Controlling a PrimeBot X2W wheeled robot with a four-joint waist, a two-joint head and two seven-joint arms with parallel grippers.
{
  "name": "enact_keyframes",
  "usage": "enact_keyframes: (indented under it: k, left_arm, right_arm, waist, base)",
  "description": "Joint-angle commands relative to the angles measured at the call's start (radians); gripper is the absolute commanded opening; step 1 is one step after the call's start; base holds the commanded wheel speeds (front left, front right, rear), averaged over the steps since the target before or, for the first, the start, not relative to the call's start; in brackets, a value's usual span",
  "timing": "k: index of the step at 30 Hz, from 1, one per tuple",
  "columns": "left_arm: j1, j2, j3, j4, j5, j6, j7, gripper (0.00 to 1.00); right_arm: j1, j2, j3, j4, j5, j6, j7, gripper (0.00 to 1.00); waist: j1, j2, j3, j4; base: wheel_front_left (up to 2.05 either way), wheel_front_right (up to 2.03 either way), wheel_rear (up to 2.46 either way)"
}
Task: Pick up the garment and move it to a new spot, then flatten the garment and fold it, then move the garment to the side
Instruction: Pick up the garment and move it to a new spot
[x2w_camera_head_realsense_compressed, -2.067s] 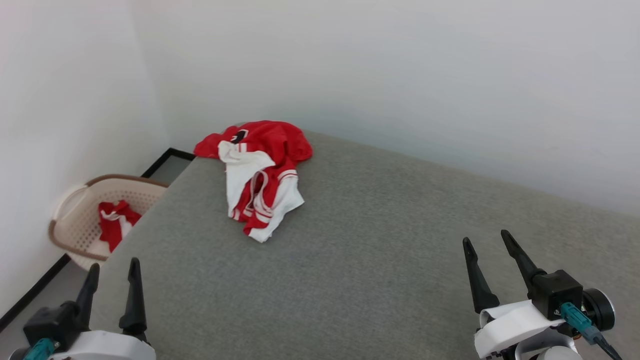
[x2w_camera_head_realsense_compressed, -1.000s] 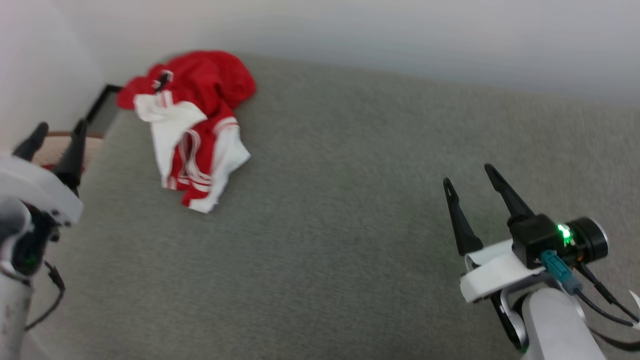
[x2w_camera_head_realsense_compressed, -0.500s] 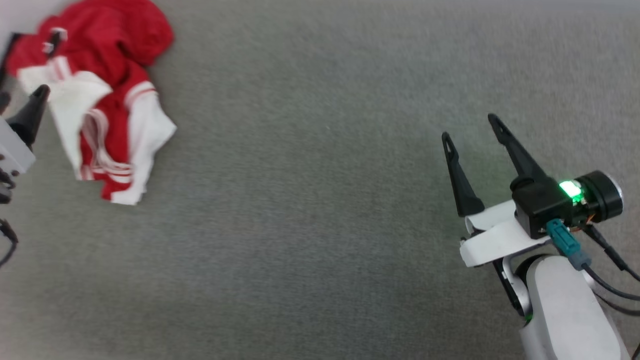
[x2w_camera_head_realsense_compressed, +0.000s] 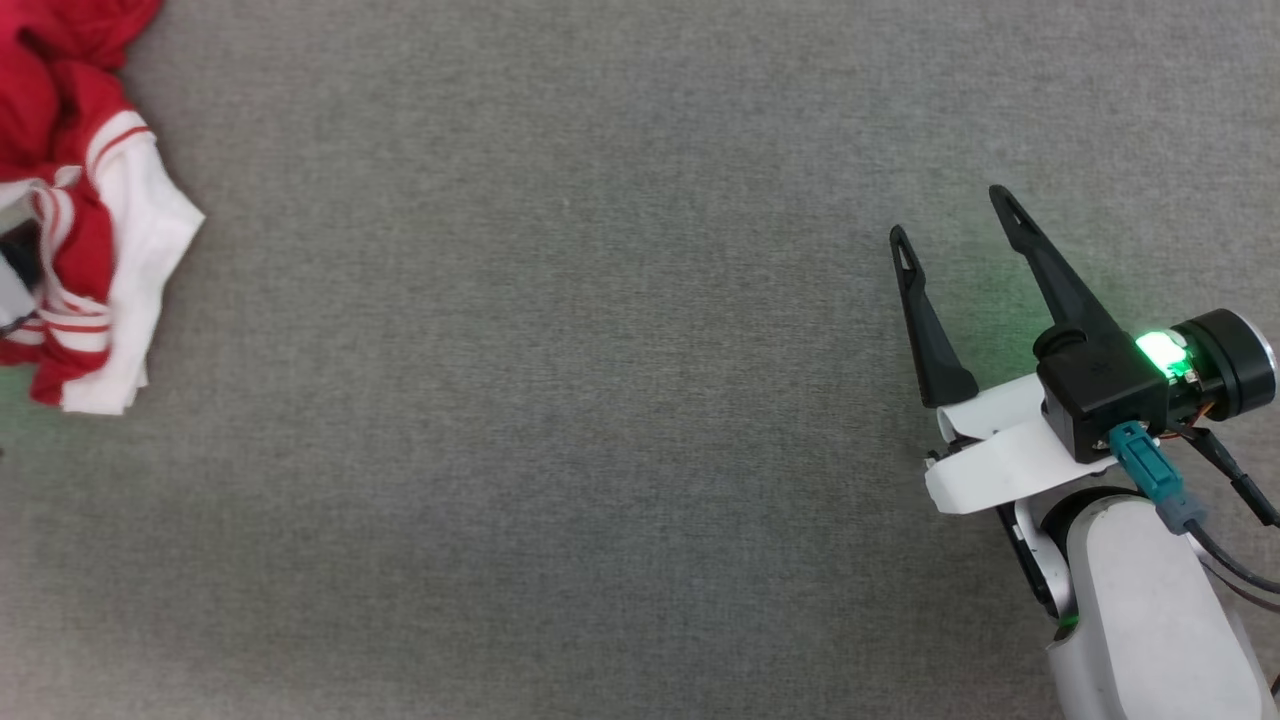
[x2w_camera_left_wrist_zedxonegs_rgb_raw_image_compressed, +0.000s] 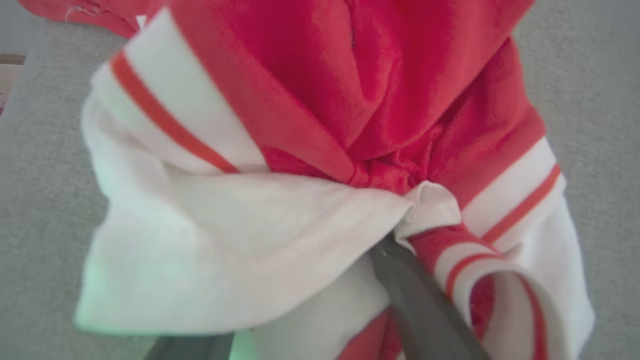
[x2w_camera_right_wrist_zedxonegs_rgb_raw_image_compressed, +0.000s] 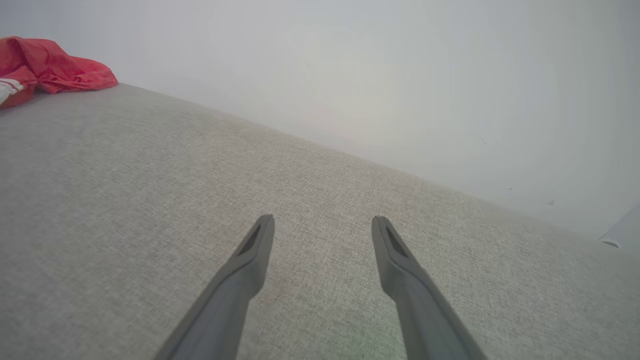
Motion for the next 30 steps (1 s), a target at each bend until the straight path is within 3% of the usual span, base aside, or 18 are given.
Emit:
enact_keyframes:
  k: [1,7,8,9,10,17,30]
  left_arm:
    - [0.020,-0.027,-0.032,0.020,0.004,-0.002,0.028,1.00]
    - [0.033,-0.062,-0.076,0.095,-0.024,0.000,0.089,1.00]
    - [0.030,-0.063,-0.080,0.112,-0.026,0.000,0.094,0.80]
    - [0.025,-0.065,-0.085,0.120,-0.026,0.000,0.094,0.24]
    - [0.018,-0.066,-0.083,0.128,-0.031,0.000,0.084,0.00]
    - [-0.032,-0.051,-0.104,0.132,-0.021,-0.001,0.034,0.00]
    - [-0.128,0.046,-0.136,0.051,0.004,0.000,-0.125,0.00]
  right_arm:
    - [-0.006,0.000,0.004,-0.008,-0.002,-0.001,0.004,1.00]
    - [-0.011,0.000,0.007,-0.022,-0.006,-0.001,0.025,1.00]
    - [-0.011,0.000,0.007,-0.022,-0.006,-0.001,0.029,1.00]
    - [-0.010,0.000,0.007,-0.023,-0.005,-0.001,0.031,1.00]
    - [-0.009,0.000,0.007,-0.024,-0.005,-0.001,0.032,1.00]
    - [0.013,0.000,-0.007,-0.005,0.009,-0.001,0.020,1.00]
    - [0.047,0.000,-0.044,0.091,0.049,-0.001,-0.040,1.00]
  waist:
    - [0.0000,0.0000,0.015,-0.016]
    - [0.0000,0.0000,0.012,-0.020]
    - [0.0000,0.0000,0.010,-0.020]
    - [0.0000,0.0000,0.008,-0.020]
    - [0.0000,0.0000,0.004,-0.019]
    - [0.0000,0.0000,-0.042,0.000]
    - [0.0000,0.0000,-0.195,0.041]
  base:
    - [0.00,0.00,0.00]
    - [0.00,0.00,0.00]
    - [0.00,0.00,0.00]
    - [0.00,0.00,0.00]
    - [0.00,0.00,0.00]
    - [0.00,0.00,0.00]
    - [0.00,0.00,0.00]
